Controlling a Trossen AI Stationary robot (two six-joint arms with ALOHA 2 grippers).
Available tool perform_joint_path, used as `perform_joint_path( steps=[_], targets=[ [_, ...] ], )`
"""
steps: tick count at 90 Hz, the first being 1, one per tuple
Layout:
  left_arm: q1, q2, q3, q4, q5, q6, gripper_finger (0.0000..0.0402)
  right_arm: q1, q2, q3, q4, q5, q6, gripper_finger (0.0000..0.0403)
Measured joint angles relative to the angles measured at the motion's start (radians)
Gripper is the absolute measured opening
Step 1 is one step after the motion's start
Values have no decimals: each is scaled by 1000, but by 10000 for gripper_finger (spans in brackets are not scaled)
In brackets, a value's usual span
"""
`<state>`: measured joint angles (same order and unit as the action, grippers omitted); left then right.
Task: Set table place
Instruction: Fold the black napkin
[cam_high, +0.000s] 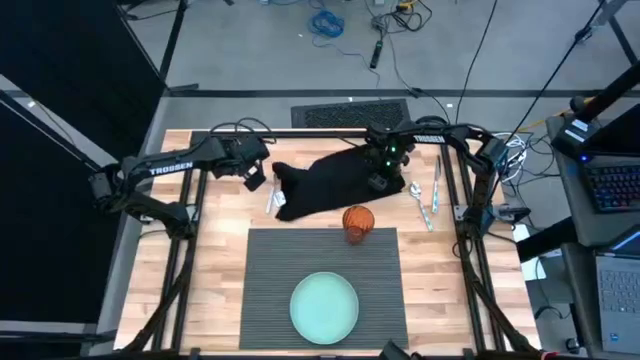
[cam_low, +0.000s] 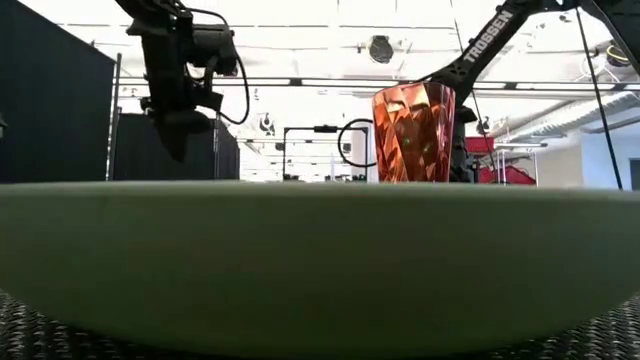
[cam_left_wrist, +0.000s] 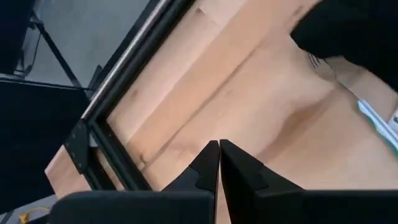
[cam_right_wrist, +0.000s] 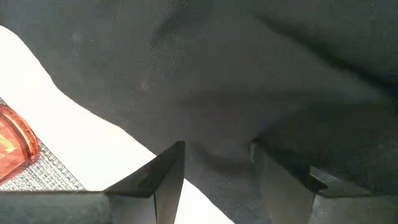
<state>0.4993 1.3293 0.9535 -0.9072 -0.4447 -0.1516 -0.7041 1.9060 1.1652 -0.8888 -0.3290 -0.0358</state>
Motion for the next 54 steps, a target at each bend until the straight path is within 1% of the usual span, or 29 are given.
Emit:
perform_joint_path(
  steps=[6,14,18,26,33,54],
  targets=[
    [-5,0,0,43,68,29,0,1,0,0,1,0,0,176],
    [-20,0,0,121,196,57,0,1,0,0,0,-1,0,176],
    [-29,0,0,153,223,61,0,1,0,0,0,-1,0,176],
    [-41,0,0,184,223,61,0,1,0,0,-2,-2,-3,176],
    [-44,0,0,187,197,63,0,1,1,0,-4,-2,-3,176],
    [-44,0,0,196,191,89,0,2,2,0,-41,-13,-11,176]
  ],
)
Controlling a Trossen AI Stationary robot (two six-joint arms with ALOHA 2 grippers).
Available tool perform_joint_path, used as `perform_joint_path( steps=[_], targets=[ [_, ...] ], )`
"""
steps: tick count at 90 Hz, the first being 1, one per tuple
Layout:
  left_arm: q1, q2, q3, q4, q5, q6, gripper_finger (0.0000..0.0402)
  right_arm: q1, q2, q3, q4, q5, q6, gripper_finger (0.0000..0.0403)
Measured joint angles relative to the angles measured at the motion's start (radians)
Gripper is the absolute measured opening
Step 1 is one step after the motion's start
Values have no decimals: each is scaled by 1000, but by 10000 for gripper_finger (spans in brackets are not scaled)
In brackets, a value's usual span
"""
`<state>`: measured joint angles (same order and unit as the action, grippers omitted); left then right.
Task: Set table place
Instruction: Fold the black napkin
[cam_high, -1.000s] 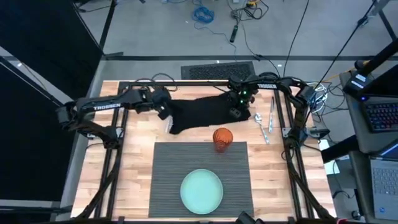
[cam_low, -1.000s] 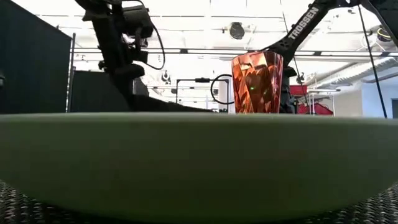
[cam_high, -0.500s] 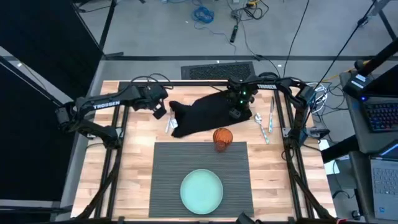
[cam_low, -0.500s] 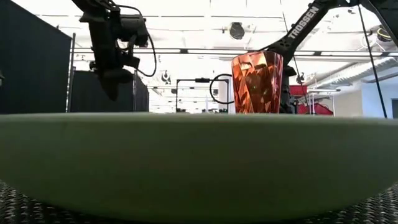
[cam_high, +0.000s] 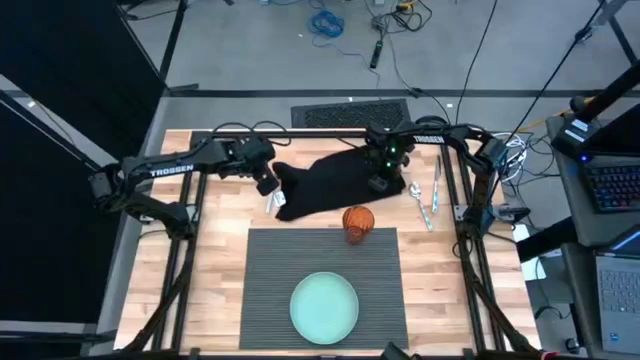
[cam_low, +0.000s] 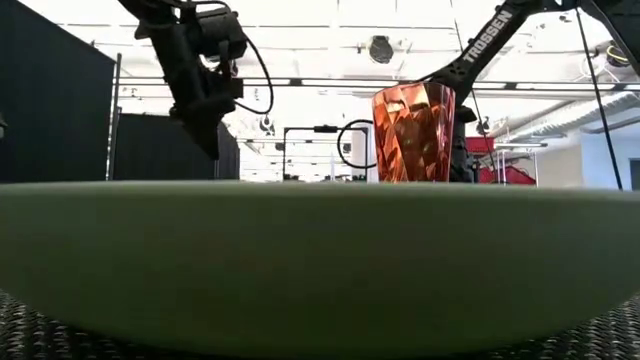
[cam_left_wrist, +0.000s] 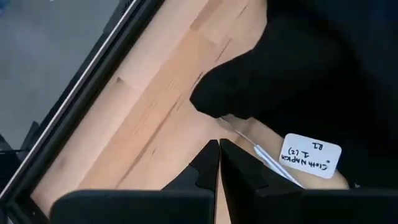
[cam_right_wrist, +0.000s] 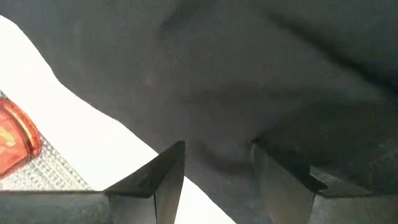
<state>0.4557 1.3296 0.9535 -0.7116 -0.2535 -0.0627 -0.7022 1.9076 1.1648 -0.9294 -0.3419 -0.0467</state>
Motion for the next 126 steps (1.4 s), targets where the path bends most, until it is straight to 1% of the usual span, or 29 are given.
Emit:
perform_joint_path(
  steps=[29,46,63,83,104,114,121,126],
  targets=[
    [0,0,0,-2,0,0,0,0,3,-3,-113,15,-26,176],
    [0,0,0,-2,0,23,0,0,4,-3,-190,122,-22,176],
    [0,0,0,28,-1,51,0,4,-3,-3,-212,106,-20,176],
    [5,0,0,63,-1,79,0,12,-80,12,-199,102,-15,176],
    [25,6,0,77,1,100,0,10,-166,131,-206,102,11,176],
    [27,6,0,77,3,95,0,10,-196,168,-167,104,20,176],
    [27,6,-2,87,31,70,0,10,-207,170,-115,106,16,176],
    [22,6,-20,139,72,47,0,10,-209,170,-86,106,13,176]
  ],
)
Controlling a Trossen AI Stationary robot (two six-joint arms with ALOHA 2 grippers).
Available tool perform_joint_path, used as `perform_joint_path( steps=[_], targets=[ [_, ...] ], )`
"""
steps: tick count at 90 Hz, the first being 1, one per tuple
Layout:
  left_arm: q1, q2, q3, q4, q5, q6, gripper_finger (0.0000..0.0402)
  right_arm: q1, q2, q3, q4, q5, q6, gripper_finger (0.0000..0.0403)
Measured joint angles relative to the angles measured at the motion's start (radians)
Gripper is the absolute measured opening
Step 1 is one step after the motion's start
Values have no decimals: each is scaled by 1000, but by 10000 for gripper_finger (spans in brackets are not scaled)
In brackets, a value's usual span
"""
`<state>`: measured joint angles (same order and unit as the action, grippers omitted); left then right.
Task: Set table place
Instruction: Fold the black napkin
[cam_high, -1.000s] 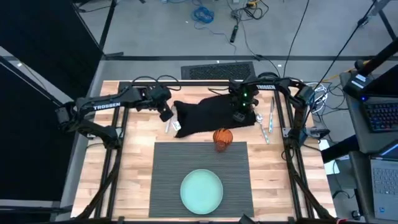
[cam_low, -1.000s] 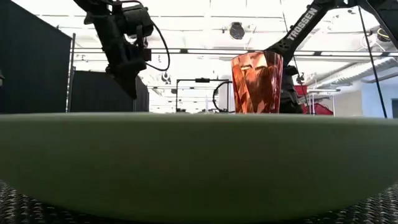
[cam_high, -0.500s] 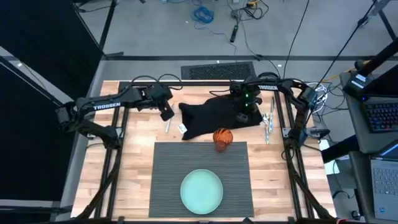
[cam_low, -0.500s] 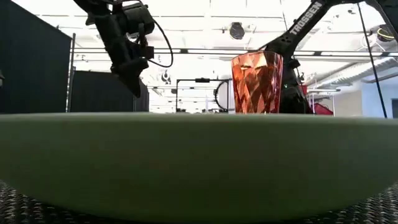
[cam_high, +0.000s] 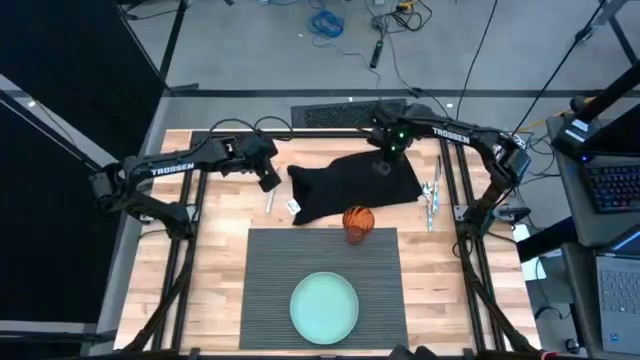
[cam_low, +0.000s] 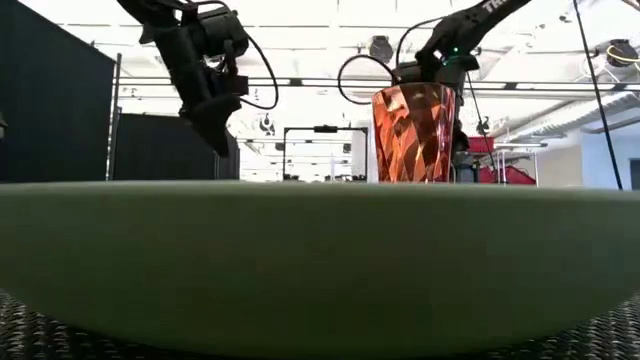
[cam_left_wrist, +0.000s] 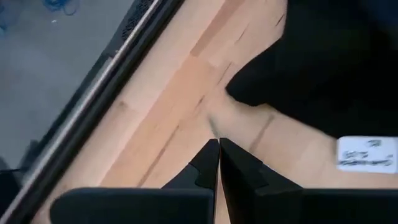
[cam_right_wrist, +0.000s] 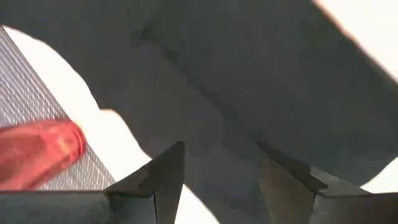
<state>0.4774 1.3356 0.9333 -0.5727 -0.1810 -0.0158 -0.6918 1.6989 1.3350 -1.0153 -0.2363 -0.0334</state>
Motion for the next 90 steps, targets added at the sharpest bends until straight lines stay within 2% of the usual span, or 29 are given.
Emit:
perform_joint_path(
  steps=[8,25,41,50,64,81,90],
  targets=[
    [-19,8,-46,65,57,-5,0,0,-5,0,41,0,-5,176],
    [-53,76,-124,192,101,-52,0,-3,-6,0,104,-5,-50,176],
    [-85,176,-128,358,198,-111,0,-47,0,0,177,-2,-65,176],
    [-109,230,-120,414,215,-125,0,-82,16,0,162,-7,-62,176],
    [-134,290,-111,435,230,-135,0,-129,71,0,109,-87,-58,176],
    [-140,338,-111,466,233,-137,0,-147,139,0,122,-74,-58,176],
    [-140,345,-111,470,233,-154,0,-148,165,0,148,32,-64,176]
  ],
)
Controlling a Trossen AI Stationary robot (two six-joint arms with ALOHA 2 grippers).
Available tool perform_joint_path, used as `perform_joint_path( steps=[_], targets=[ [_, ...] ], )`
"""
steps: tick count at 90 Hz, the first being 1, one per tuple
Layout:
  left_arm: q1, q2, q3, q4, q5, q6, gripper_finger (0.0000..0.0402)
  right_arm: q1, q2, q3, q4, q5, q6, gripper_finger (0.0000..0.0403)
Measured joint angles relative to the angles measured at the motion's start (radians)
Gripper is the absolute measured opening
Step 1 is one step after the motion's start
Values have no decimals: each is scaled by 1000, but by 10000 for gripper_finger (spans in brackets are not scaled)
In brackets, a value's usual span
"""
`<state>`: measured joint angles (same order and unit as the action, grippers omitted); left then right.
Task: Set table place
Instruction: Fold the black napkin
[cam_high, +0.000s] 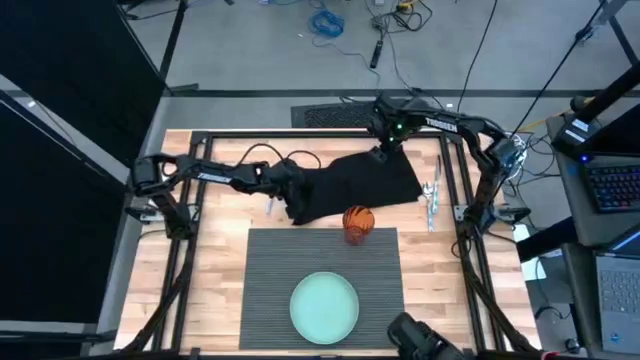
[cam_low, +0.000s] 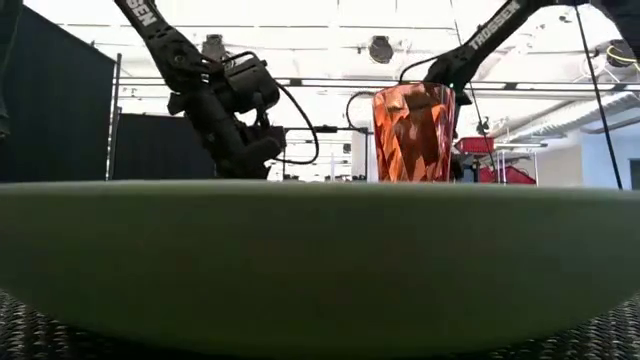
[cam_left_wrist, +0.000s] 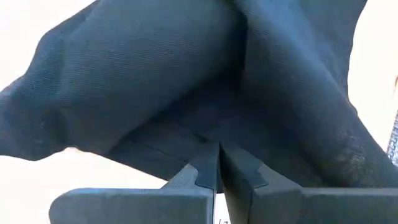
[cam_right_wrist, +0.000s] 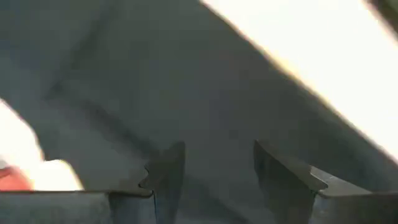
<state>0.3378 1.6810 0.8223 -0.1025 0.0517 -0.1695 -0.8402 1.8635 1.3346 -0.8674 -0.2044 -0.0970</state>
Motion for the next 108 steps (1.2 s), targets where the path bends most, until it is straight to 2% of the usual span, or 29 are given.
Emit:
perform_joint_path(
  steps=[10,43,70,94,108],
  targets=[
    [-1,0,0,1,6,-8,0,-2,2,0,41,94,-28,176],
    [-2,0,0,0,20,-8,0,-43,1,0,50,251,-115,176],
    [-2,0,0,0,21,-7,0,-102,10,0,-39,255,-303,176],
    [-2,0,0,0,21,-8,0,-117,19,1,-45,226,-360,176],
    [-2,0,0,0,21,-9,0,-116,73,1,-74,226,-361,176]
  ],
)
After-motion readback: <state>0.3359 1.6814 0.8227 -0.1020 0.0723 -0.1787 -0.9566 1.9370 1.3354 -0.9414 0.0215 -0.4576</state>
